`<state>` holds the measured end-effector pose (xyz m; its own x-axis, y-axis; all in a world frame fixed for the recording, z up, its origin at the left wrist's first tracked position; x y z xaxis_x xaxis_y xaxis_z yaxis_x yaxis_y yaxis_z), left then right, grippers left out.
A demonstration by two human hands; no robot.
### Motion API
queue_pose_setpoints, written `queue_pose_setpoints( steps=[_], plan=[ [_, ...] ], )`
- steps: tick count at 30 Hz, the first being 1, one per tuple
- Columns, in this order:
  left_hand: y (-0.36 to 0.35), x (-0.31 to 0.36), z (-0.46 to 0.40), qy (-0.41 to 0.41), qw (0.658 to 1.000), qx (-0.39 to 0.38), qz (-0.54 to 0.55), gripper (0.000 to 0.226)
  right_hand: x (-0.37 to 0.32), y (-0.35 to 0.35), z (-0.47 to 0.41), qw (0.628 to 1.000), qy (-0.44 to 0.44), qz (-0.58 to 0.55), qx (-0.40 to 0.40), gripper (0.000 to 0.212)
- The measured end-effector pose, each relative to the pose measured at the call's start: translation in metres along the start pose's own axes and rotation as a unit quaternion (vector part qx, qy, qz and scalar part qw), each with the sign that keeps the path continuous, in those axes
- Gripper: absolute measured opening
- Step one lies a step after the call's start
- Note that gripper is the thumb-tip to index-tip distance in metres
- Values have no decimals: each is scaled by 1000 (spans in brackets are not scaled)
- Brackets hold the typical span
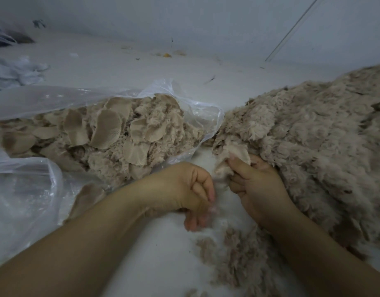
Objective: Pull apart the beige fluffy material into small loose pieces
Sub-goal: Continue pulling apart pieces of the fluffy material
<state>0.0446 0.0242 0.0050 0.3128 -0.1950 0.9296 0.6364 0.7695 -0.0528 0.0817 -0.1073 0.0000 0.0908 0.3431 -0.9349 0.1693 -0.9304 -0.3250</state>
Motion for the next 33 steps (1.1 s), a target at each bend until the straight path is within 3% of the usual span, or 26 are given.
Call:
queue_pose_setpoints(
  steps=[2, 4, 7, 9, 11, 14, 16, 20, 22, 24, 26, 27, 31, 33],
  plan=[
    [-4, -1, 4, 10, 998, -42, -42, 11, -1, -2, 0, 1000, -3, -1, -11, 28],
    [-4, 0, 4, 3, 997, -31, -69, 16, -1, -2, 0, 1000, -8, -1, -14, 23],
    [-1, 2, 4, -29, 993, 24, -115, 21, 0, -1, 0, 1000, -10, 10, -19, 19],
    [5, 8, 4, -79, 980, 107, -150, 20, 1, -1, 0, 1000, -10, 17, -20, 17],
    [12, 15, 6, -151, 949, 227, -157, 25, 1, -1, 0, 1000, -10, 18, -20, 17],
    [20, 26, 17, -244, 871, 389, -176, 25, 0, -4, 0, 998, 3, 48, -35, 17],
    [21, 27, 17, -254, 849, 414, -207, 22, 0, -4, 1, 998, 6, 58, -36, 21],
    [12, 27, 14, -284, 846, 373, -252, 32, 1, -5, 1, 998, 8, 48, -51, 16],
    [8, 33, 19, -319, 816, 392, -281, 26, 1, -5, 0, 998, 9, 46, -47, 19],
    [14, 41, 31, -339, 759, 458, -316, 23, 3, -4, -2, 999, 7, 32, -37, 27],
    [26, 49, 46, -321, 676, 551, -370, 22, 5, -2, -3, 1000, 5, 19, -20, 30],
    [33, 52, 53, -288, 650, 587, -386, 22, 5, 0, -3, 1000, 6, 19, -14, 30],
    [64, 46, 55, -34, 637, 633, -439, 22, 8, 2, -5, 1000, 8, 23, -3, 30],
    [68, 41, 53, 51, 619, 623, -476, 26, 9, 2, -6, 1000, 6, 22, -4, 29]
  ],
)
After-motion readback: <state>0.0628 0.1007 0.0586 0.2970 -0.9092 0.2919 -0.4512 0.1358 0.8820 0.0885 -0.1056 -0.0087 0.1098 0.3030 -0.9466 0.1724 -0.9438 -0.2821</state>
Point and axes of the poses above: each hand's wrist, its own z-axis away from the middle knuckle, its own y-axis out of the back of the hand, x = y × z, the point moved 6 cm from there along -z, towards the middle knuckle, and after that the axes turned 9 degrees about y, right-handed, at the moved point
